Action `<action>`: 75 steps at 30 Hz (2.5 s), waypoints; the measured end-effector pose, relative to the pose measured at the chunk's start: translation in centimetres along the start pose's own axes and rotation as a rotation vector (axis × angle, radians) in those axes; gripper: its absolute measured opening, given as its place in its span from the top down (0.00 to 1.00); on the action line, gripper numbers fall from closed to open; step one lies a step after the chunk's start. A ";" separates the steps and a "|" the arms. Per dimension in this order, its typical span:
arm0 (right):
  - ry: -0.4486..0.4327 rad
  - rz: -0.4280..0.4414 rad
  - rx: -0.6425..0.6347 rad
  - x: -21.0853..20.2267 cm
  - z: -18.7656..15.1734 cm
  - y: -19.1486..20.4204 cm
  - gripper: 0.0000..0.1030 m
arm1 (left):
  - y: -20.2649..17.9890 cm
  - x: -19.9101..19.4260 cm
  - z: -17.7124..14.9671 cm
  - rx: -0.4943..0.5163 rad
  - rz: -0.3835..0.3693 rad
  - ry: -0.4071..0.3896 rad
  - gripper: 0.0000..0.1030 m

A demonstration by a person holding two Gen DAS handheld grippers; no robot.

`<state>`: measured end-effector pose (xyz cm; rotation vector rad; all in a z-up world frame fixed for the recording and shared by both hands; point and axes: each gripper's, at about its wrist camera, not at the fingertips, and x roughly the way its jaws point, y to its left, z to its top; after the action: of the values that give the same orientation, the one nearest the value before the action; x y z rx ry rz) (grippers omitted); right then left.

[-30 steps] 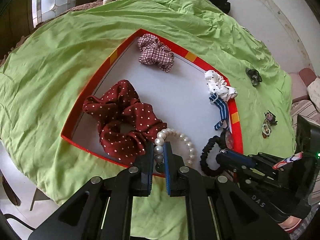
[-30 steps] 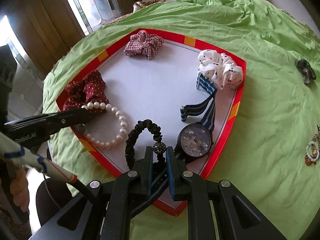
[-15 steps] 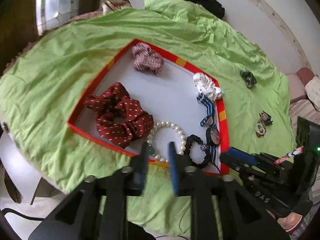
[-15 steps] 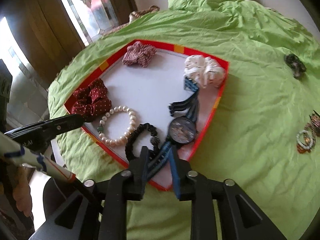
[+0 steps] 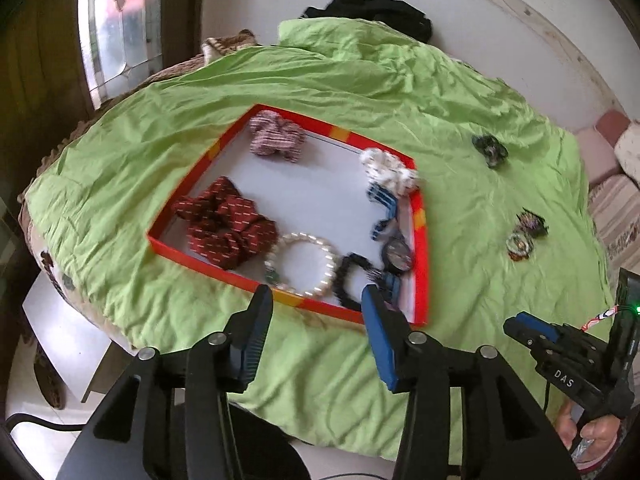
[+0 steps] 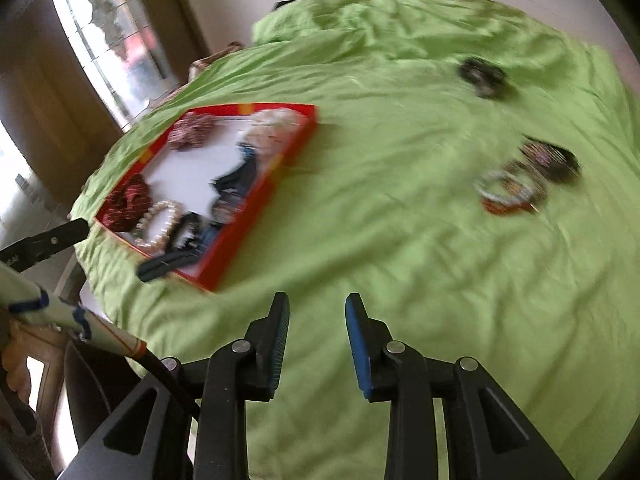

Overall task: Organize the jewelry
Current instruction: 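Lift both tools out of the tray and reach toward the remaining bracelets, then grasp grey bead bracelet with left tool while right tool grasps gold chain bracelet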

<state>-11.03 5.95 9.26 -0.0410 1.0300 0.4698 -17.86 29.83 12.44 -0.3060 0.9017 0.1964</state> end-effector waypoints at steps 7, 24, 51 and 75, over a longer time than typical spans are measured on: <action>-0.024 -0.023 0.110 -2.1 -2.5 -4.7 0.69 | -4.6 -0.5 -0.9 0.081 0.008 -0.004 0.47; -0.065 -0.037 0.268 -4.1 -6.6 -11.6 0.69 | -10.1 0.0 -3.5 0.186 0.006 0.039 0.45; -0.102 -0.096 0.425 -2.0 -3.6 -22.5 0.69 | -27.2 13.1 2.9 0.412 -0.276 0.158 0.52; -0.155 -0.027 0.413 1.2 3.2 -25.4 0.65 | -25.2 22.6 4.7 0.318 -0.263 0.248 0.95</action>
<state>2.12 -15.72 5.20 0.3448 0.9553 0.2251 6.80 8.65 1.73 -0.1515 1.1102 -0.2318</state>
